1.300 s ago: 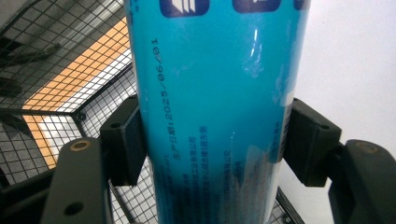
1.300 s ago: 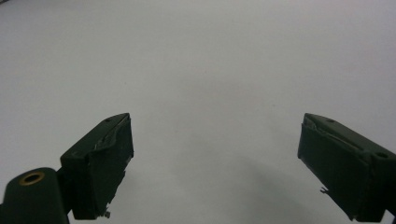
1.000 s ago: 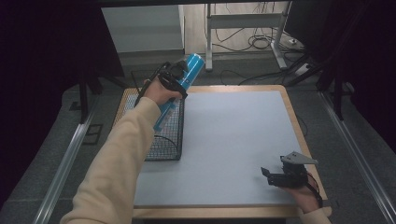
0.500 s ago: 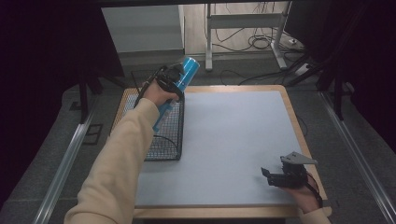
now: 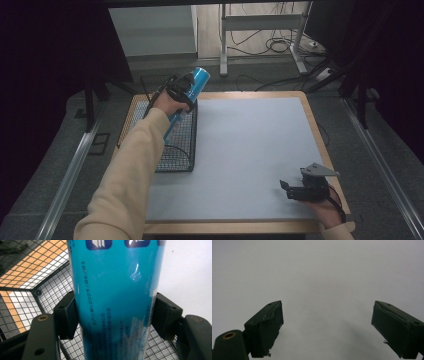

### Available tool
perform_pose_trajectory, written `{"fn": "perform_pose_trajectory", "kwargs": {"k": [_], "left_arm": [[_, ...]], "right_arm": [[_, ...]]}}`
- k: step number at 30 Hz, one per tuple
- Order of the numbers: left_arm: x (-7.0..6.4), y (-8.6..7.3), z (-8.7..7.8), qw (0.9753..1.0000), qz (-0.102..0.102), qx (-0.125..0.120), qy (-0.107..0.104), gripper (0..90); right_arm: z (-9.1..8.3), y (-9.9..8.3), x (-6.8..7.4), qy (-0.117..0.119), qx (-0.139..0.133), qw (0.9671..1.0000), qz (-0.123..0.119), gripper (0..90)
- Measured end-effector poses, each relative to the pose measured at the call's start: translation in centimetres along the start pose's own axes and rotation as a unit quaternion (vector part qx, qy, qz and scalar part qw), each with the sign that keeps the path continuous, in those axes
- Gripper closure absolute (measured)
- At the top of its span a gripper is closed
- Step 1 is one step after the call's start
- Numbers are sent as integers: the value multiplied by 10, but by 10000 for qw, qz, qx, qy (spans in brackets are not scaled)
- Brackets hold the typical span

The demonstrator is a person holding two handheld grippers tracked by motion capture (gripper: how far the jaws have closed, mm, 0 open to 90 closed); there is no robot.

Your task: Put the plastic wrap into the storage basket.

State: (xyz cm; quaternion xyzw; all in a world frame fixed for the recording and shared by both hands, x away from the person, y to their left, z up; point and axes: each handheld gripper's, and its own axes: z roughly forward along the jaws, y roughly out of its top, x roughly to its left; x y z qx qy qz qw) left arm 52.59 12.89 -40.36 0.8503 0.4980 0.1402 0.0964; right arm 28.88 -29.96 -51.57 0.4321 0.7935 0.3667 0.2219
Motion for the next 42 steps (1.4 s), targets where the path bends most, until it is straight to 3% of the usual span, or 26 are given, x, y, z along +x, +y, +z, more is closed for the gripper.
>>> {"fn": "perform_pose_trajectory", "kwargs": {"k": [18,28,30,32,35,42], "left_arm": [[11,0,26,9993,-56,318,187,315],[10,0,28,9992,-12,277,298,312],[9,-1,28,9992,6,230,333,308],[9,-1,23,9993,-74,20,358,295],[8,-2,14,9983,-116,-205,524,219],[-6,-14,-6,9976,16,-658,236,149]], "right_arm": [[1,-1,0,58,38,10000,-20,105],[1,-1,1,62,52,10000,-27,105],[2,-1,1,70,58,10000,-32,105],[1,-1,1,69,54,10000,-40,105],[1,-1,1,70,50,10000,-46,105],[1,0,1,82,42,9999,-59,105]]}}
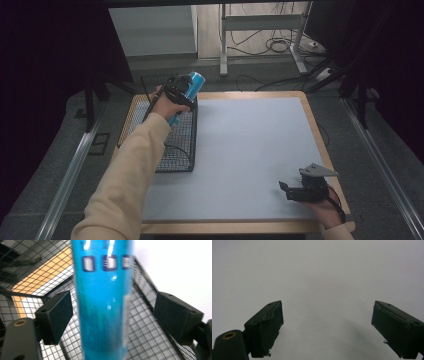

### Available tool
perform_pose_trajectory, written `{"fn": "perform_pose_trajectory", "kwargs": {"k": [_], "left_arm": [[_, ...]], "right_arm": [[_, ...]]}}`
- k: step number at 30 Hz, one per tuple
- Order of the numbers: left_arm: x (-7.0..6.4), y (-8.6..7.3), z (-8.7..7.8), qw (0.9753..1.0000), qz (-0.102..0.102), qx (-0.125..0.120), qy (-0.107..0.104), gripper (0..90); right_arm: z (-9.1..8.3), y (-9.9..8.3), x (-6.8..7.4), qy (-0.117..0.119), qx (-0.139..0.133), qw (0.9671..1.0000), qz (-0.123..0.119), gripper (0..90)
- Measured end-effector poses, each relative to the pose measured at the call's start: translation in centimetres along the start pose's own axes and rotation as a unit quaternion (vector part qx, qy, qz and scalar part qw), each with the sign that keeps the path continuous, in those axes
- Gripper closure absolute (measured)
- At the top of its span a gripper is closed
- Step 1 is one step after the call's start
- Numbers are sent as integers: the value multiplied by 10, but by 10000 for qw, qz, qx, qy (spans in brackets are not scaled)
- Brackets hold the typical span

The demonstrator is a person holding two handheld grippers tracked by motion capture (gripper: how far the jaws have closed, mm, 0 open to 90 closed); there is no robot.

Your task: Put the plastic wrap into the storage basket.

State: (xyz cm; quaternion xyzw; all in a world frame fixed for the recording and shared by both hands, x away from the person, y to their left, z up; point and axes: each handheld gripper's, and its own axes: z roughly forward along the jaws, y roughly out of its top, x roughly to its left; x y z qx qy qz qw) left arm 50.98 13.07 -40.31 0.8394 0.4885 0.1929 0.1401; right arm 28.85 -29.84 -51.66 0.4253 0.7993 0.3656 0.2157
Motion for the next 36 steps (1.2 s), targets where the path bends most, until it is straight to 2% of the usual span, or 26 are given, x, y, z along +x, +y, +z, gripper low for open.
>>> {"fn": "perform_pose_trajectory", "kwargs": {"k": [4,7,9,13,16,20,23,27,30,32,36], "left_arm": [[-7,-8,-8,9996,21,-217,-172,154],[-12,-14,-18,9982,96,-509,-309,182],[-16,-18,-26,9966,93,-689,-451,178],[-26,-26,-39,9930,229,-934,-679,177],[-39,-32,-48,9897,387,-1070,-864,177],[-58,-39,-59,9855,611,-1263,-954,175],[-70,-45,-67,9814,605,-1527,-989,185],[-83,-54,-72,9778,665,-1627,-1141,188],[-93,-64,-75,9728,708,-1734,-1362,189],[-100,-70,-76,9709,772,-1745,-1448,190],[-116,-83,-79,9650,916,-1803,-1669,190]], "right_arm": [[0,0,1,3,9,10000,5,105],[0,0,2,21,11,10000,-6,105],[0,0,2,11,13,10000,-27,105],[-1,0,0,-7,-2,10000,0,105],[1,1,0,50,2,10000,42,105],[3,5,-1,104,-79,9999,48,105],[5,10,2,145,-149,9998,-54,105],[8,12,3,198,-156,9996,-118,105],[7,11,2,171,-156,9997,-126,106],[5,11,1,158,-195,9997,-84,106],[0,10,2,71,-222,9997,-87,106]]}}
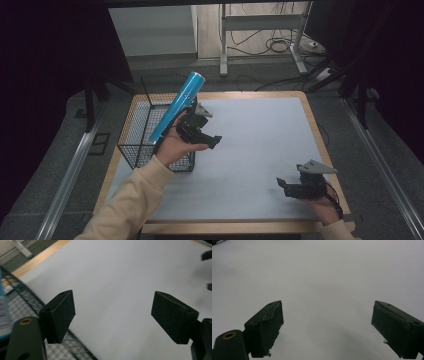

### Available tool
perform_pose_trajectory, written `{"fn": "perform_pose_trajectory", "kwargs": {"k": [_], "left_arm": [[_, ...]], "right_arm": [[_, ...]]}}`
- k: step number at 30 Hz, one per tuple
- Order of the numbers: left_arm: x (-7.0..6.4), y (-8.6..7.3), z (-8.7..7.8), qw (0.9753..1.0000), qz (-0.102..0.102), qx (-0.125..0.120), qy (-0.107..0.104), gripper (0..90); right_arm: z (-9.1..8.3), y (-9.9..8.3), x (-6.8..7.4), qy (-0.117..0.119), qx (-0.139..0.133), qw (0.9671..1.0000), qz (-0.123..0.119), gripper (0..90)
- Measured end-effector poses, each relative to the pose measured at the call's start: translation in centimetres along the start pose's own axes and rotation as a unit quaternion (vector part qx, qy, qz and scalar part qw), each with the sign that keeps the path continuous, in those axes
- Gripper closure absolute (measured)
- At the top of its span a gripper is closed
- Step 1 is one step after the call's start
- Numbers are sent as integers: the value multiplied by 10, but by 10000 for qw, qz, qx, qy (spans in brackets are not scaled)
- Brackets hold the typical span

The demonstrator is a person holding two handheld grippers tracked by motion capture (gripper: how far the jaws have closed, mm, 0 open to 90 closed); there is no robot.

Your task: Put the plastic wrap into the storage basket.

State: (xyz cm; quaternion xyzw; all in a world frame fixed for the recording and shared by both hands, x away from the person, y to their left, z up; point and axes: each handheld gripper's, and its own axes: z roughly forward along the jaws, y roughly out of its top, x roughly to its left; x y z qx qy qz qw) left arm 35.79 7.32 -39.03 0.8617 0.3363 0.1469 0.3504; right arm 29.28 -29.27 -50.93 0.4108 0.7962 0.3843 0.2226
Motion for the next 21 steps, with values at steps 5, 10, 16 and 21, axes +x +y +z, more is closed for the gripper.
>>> {"fn": "perform_pose_trajectory", "kwargs": {"k": [5,10,16,21], "left_arm": [[-29,-17,-2,9995,181,-118,-214,191],[-52,-45,1,9981,262,-134,-540,191],[-65,-85,12,9982,252,-6,-549,191],[-61,-110,18,9991,100,134,-394,190]], "right_arm": [[-7,-3,1,-115,-14,9999,-24,106],[-10,-4,3,-209,-53,9998,-21,106],[-9,-2,7,-152,-52,9999,-56,106],[-7,-1,11,-4,-83,9999,-87,106]]}}
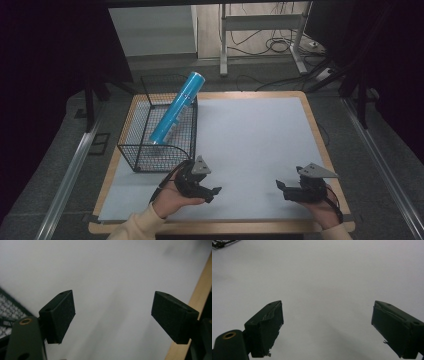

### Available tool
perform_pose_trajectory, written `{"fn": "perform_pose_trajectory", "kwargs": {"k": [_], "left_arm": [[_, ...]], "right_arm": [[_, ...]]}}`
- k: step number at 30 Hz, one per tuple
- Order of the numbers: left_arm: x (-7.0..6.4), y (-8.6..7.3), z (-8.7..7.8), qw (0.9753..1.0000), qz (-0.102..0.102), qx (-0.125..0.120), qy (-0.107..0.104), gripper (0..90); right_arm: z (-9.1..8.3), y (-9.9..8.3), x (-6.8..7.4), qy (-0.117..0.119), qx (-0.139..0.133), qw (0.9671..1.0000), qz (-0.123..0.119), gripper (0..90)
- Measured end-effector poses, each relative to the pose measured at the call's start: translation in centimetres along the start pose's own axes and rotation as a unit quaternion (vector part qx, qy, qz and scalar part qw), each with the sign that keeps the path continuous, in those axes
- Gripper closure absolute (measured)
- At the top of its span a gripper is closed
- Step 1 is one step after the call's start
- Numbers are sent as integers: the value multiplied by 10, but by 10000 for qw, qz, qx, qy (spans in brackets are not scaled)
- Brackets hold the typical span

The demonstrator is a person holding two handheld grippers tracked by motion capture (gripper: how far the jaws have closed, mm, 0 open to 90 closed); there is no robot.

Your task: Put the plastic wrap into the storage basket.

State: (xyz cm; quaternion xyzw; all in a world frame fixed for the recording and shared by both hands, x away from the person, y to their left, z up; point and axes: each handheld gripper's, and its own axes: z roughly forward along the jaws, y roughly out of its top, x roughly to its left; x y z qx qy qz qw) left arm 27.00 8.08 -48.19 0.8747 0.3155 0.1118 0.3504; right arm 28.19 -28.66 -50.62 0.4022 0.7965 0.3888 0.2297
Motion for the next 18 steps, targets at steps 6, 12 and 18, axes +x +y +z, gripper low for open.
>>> {"fn": "perform_pose_trajectory", "kwargs": {"k": [6,12,18], "left_arm": [[10,-9,6,9997,-218,63,101,190],[12,-11,10,9995,-255,113,141,187],[10,-14,7,9996,-206,122,159,183]], "right_arm": [[1,1,-1,9,-20,10000,-55,106],[-2,1,0,37,-174,9996,-203,106],[-2,2,2,53,-208,9995,-244,105]]}}
